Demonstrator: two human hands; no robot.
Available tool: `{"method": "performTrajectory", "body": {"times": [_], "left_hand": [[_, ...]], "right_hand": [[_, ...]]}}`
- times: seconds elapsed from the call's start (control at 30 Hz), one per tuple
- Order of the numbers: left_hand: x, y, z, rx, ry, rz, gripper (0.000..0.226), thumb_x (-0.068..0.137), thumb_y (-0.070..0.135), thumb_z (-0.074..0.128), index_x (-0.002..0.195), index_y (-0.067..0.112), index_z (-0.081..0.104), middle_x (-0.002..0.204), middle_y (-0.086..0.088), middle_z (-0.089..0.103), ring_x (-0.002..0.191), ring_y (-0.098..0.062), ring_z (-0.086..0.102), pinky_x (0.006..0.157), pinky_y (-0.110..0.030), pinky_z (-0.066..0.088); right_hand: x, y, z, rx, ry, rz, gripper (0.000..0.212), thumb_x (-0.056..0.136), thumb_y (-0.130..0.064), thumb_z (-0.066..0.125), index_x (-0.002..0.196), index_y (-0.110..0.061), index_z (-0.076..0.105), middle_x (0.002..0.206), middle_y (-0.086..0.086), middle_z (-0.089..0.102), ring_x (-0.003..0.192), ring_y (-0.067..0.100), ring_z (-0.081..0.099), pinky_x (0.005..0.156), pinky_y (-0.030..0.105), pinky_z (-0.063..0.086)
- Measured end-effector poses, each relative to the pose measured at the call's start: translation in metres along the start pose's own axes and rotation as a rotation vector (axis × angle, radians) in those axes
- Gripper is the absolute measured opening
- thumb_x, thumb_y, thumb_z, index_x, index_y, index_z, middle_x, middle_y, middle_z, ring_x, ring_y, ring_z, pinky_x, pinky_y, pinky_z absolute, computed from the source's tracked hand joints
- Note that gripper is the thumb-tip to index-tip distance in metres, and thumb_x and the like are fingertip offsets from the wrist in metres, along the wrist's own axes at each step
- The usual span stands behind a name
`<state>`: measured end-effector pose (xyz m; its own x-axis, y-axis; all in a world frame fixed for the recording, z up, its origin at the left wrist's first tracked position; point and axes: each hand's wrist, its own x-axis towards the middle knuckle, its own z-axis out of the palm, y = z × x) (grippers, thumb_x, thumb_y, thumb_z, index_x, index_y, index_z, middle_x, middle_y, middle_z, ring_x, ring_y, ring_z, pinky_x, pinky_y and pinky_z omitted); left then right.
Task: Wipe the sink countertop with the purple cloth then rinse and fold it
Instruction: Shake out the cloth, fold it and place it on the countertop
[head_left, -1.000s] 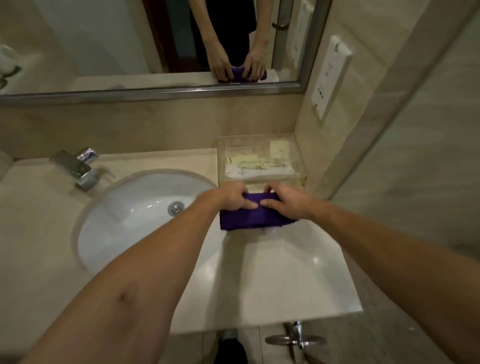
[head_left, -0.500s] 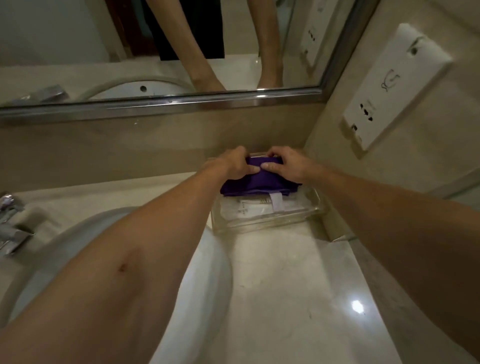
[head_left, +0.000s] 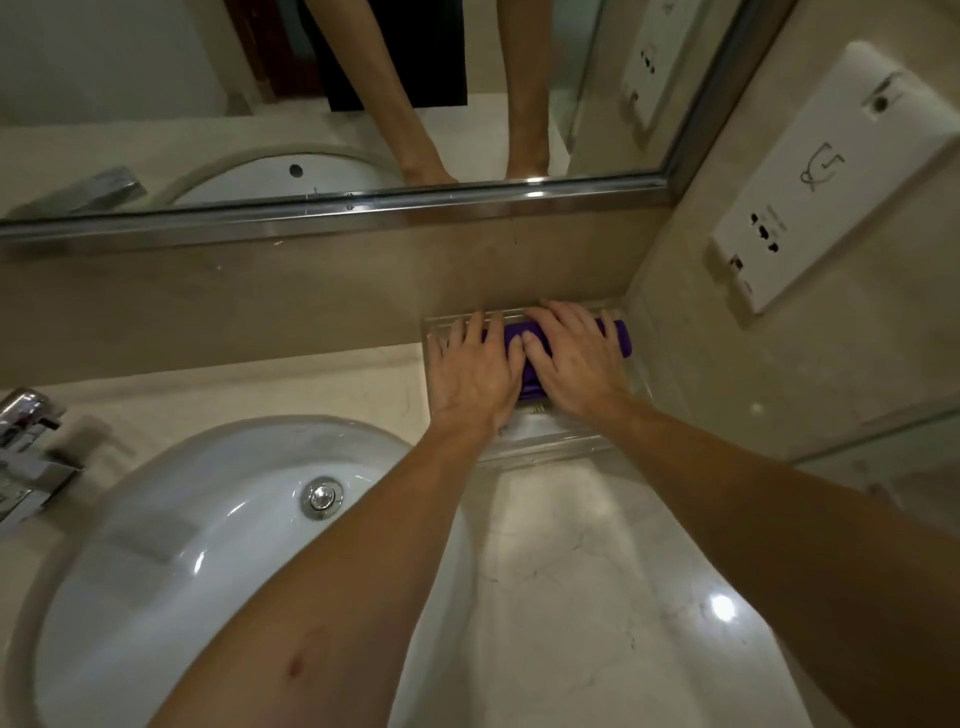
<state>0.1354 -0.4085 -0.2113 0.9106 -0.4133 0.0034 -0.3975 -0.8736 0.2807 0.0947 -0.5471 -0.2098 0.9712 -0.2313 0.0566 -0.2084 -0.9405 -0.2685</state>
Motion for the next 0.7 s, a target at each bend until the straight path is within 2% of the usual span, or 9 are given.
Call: {"method": "performTrajectory", "body": {"times": [0.17,0.3,0.43,0.53,0.7], "left_hand": [[0.003,-0.006,0.009,0.017,0.072,0.014,0.070,0.097,0.051,0.007,0.144,0.020,0.049,0.149,-0.007,0.050,0.137,-0.029,0.042,0.113,-0.052,0.030],[0.003,-0.006,0.010,0.009,0.091,0.017,0.071,0.096,0.052,0.007,0.141,0.021,0.053,0.147,-0.008,0.052,0.135,-0.029,0.044,0.112,-0.051,0.031],[0.003,-0.006,0.004,-0.011,0.037,0.005,0.060,0.101,0.050,0.018,0.141,0.023,0.052,0.149,-0.006,0.049,0.137,-0.027,0.042,0.114,-0.051,0.029],[0.005,-0.008,-0.009,-0.047,-0.044,0.027,0.054,0.103,0.049,0.026,0.144,0.022,0.047,0.151,-0.005,0.046,0.139,-0.027,0.039,0.115,-0.050,0.027],[-0.010,-0.014,-0.053,-0.149,-0.119,0.036,0.061,0.097,0.052,0.039,0.149,0.021,0.040,0.147,-0.006,0.052,0.132,-0.029,0.048,0.109,-0.046,0.037]], "right_hand": [[0.002,0.003,0.005,-0.033,0.049,-0.027,0.045,0.105,-0.046,0.034,0.137,-0.026,0.057,0.143,-0.002,0.057,0.136,0.020,0.045,0.118,0.052,0.023],[0.003,0.006,0.004,0.003,0.051,-0.044,0.045,0.105,-0.047,0.036,0.136,-0.024,0.058,0.140,0.000,0.059,0.134,0.021,0.047,0.117,0.049,0.025],[0.003,0.005,0.006,-0.004,0.073,-0.029,0.053,0.102,-0.051,0.030,0.134,-0.022,0.060,0.137,0.001,0.060,0.131,0.022,0.050,0.115,0.048,0.027],[0.008,0.003,-0.007,-0.010,-0.065,-0.020,0.069,0.096,-0.061,0.018,0.140,-0.024,0.056,0.144,0.001,0.055,0.137,0.022,0.045,0.117,0.049,0.025],[0.000,-0.010,-0.038,-0.015,-0.174,0.017,0.054,0.106,-0.053,0.031,0.152,-0.029,0.045,0.161,0.001,0.038,0.149,0.023,0.031,0.122,0.051,0.017]]}}
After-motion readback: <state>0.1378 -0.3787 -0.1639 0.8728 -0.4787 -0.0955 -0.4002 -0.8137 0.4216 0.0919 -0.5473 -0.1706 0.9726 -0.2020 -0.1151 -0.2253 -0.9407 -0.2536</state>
